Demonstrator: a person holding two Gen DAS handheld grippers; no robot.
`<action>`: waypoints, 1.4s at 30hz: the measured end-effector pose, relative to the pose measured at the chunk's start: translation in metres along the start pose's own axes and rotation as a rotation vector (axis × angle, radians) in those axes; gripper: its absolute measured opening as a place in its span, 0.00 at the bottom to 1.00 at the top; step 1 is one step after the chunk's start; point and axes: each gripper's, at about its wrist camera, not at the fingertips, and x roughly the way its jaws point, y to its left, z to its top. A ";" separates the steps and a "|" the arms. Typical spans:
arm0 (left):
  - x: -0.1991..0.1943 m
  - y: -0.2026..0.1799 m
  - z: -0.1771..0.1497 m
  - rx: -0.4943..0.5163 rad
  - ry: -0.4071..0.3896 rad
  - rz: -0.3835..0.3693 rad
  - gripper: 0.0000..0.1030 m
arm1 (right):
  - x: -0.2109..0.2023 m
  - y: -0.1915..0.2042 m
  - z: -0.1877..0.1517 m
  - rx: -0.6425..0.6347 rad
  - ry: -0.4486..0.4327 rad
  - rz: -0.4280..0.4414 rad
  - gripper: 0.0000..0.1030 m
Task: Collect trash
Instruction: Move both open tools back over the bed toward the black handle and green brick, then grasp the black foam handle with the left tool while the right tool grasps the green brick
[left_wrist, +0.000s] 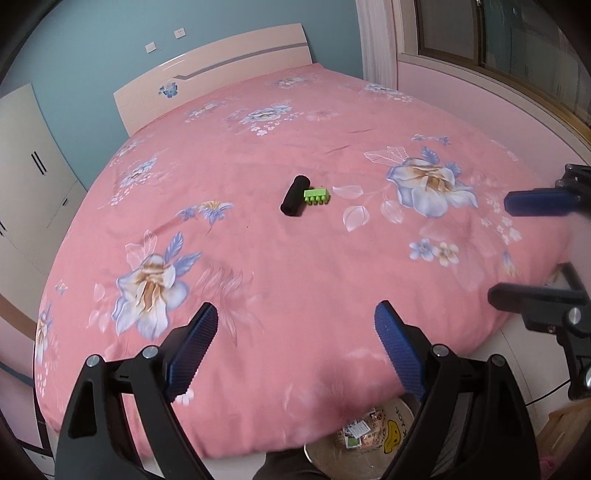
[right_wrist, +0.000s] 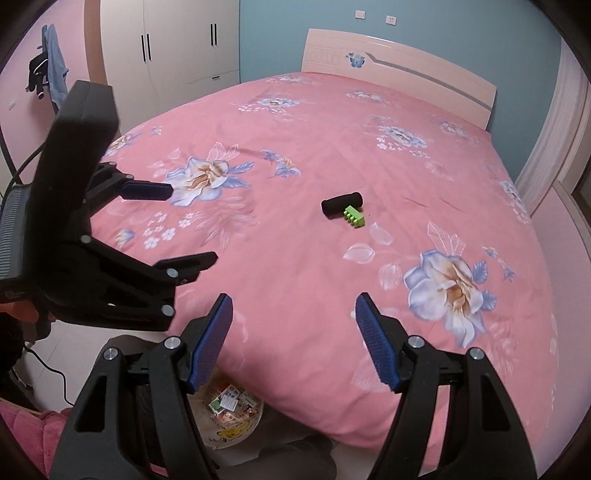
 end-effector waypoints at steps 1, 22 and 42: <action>0.005 0.001 0.005 0.001 0.004 0.001 0.86 | 0.005 -0.004 0.005 0.002 0.002 0.000 0.67; 0.166 0.025 0.080 0.013 0.124 -0.016 0.86 | 0.178 -0.106 0.059 0.106 0.169 0.038 0.67; 0.306 0.044 0.127 -0.006 0.230 -0.129 0.73 | 0.316 -0.135 0.091 -0.014 0.222 0.099 0.67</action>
